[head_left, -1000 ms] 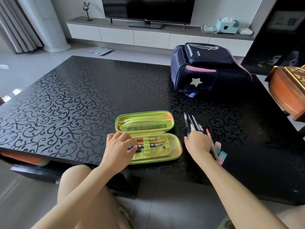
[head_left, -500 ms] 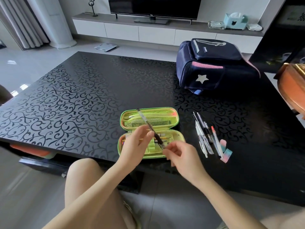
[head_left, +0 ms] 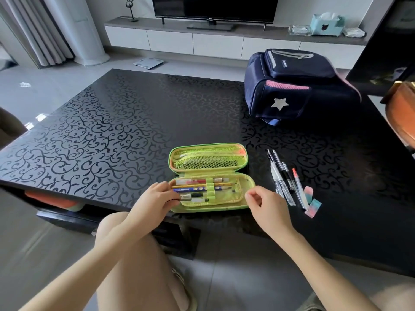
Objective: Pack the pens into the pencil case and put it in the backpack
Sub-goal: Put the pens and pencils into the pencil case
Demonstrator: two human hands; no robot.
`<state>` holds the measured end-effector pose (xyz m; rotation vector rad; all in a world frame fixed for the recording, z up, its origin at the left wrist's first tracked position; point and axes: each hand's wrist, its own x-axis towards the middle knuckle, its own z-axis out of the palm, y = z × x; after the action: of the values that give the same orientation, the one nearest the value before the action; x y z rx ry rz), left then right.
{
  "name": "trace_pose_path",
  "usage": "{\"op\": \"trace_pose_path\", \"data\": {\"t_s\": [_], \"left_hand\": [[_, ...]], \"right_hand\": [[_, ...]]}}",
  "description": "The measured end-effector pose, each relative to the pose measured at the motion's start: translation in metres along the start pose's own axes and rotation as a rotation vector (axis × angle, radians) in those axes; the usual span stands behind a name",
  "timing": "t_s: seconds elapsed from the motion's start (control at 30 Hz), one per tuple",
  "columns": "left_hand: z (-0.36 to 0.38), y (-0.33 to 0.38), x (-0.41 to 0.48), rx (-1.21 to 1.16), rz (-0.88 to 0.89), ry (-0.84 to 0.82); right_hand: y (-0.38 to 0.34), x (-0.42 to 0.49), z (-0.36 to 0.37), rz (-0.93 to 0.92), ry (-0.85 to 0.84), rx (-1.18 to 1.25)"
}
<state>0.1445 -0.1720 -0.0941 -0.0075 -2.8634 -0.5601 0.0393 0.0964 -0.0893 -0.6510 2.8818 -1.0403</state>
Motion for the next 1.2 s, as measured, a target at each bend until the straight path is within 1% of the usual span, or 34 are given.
{"op": "trace_pose_path", "data": {"t_s": [0.07, 0.17, 0.3, 0.53, 0.67, 0.77, 0.87, 0.9, 0.93, 1.0, 1.03, 1.07, 1.13, 1.2], "left_hand": [[0.004, 0.002, 0.001, 0.041, 0.029, 0.020], [0.007, 0.014, 0.009, 0.077, 0.051, -0.009], [0.006, 0.016, 0.014, 0.096, 0.094, 0.015], [-0.008, -0.003, 0.008, 0.128, 0.036, 0.017], [0.002, 0.007, 0.015, 0.105, 0.084, -0.004], [0.012, 0.021, 0.026, 0.105, 0.156, -0.004], [0.027, 0.030, 0.036, 0.024, 0.165, -0.022], [0.033, 0.030, 0.038, 0.001, 0.160, -0.026], [0.037, 0.030, 0.039, -0.016, 0.158, -0.024], [0.043, 0.028, 0.040, -0.046, 0.134, -0.003], [0.043, 0.027, 0.039, -0.046, 0.118, 0.012], [0.043, 0.026, 0.038, -0.038, 0.107, 0.026], [0.041, 0.024, 0.034, -0.012, 0.079, 0.054], [0.036, 0.024, 0.031, -0.004, 0.046, 0.105]], "right_hand": [[0.003, 0.000, 0.001, -0.010, -0.001, -0.012], [0.002, 0.000, 0.003, -0.033, 0.006, -0.034], [0.002, 0.000, 0.005, -0.062, 0.015, -0.057], [0.007, 0.002, 0.009, -0.086, 0.011, -0.042], [0.006, 0.001, 0.011, -0.092, 0.012, -0.034], [0.007, -0.001, 0.011, -0.110, 0.010, -0.006], [0.007, -0.002, 0.012, -0.117, 0.001, 0.015], [0.008, -0.003, 0.011, -0.100, 0.032, 0.016], [0.011, -0.002, 0.009, -0.065, 0.104, 0.003], [0.021, 0.003, 0.000, 0.058, 0.311, -0.098], [0.027, 0.008, -0.007, 0.140, 0.371, -0.177], [0.034, 0.013, -0.014, 0.218, 0.369, -0.262], [0.046, 0.022, -0.025, 0.342, 0.253, -0.404], [0.053, 0.029, -0.030, 0.391, 0.145, -0.453]]}}
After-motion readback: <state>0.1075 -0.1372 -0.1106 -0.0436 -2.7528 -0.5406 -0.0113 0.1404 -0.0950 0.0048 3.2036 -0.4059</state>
